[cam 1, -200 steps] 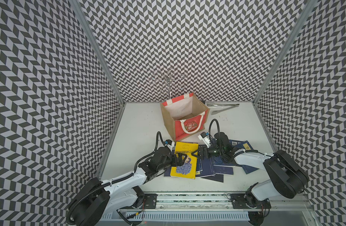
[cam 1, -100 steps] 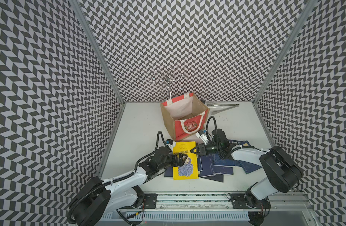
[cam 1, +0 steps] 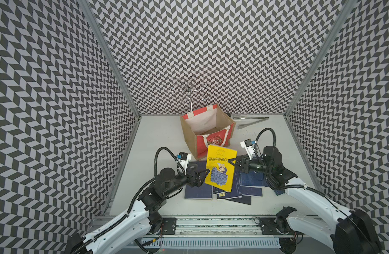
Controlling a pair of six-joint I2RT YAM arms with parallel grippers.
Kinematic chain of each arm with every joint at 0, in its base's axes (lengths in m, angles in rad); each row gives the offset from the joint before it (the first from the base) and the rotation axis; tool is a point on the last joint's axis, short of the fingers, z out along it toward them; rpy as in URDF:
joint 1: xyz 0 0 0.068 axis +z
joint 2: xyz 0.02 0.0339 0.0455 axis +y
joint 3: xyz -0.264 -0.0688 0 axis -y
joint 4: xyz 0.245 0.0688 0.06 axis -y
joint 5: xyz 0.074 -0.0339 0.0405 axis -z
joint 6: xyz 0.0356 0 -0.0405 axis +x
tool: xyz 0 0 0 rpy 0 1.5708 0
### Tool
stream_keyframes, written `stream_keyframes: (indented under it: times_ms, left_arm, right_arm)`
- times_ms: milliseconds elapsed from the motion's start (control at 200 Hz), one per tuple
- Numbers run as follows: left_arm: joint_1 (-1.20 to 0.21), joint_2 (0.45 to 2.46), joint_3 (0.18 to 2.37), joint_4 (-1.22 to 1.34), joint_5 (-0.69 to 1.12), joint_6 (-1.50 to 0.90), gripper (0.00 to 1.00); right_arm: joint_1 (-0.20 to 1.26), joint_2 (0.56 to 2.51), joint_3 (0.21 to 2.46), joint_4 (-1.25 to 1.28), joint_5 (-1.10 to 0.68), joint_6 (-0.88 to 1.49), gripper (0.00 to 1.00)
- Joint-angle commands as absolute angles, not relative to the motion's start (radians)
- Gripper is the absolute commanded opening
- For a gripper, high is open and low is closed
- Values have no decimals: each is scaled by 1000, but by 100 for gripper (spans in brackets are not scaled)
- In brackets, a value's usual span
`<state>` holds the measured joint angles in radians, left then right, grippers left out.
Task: Put the books into the canvas bag
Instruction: Pick up the book from the book.
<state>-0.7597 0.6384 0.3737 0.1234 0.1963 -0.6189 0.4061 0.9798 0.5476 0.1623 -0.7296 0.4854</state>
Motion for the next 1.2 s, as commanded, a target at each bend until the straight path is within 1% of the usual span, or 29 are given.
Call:
stream_keyframes:
  times_ms: [0,155,280,416,551,696,826,921,1027,1192]
  left_arm:
    - [-765,620,358,186,241,-614,100]
    - [-769,677,357,321,273,-648,100]
    - [-788,773,378,470,284,-687,100]
    - [-803,895,434,641,311,-749,100]
    - [-807,1006,509,752,352,-813,99]
    - [-806,1073,574,819,360,-868,99]
    - [-807,1120,638,833,370,-891,100]
    - [-806,1144,661,831,365,-894,99]
    - [-807,1163,676,818,355,-898,99]
    - [-806,1201,685,838,364,-915,99]
  right_arm:
    - [371,845,549,279,-651,595,0]
    - [343,682,548,359,-497,712,0]
    - [335,619,557,462,-414,792,0]
    - [335,605,525,597,-334,885,0]
    - [336,638,505,740,-346,968,0]
    - [339,682,505,827,-415,1014,0]
    - [342,690,431,1014,-399,1094,0]
    - [348,699,425,1042,-398,1106,0]
    - [357,712,408,1137,-400,1128,0]
    - [377,734,421,1160,-389,1109,0]
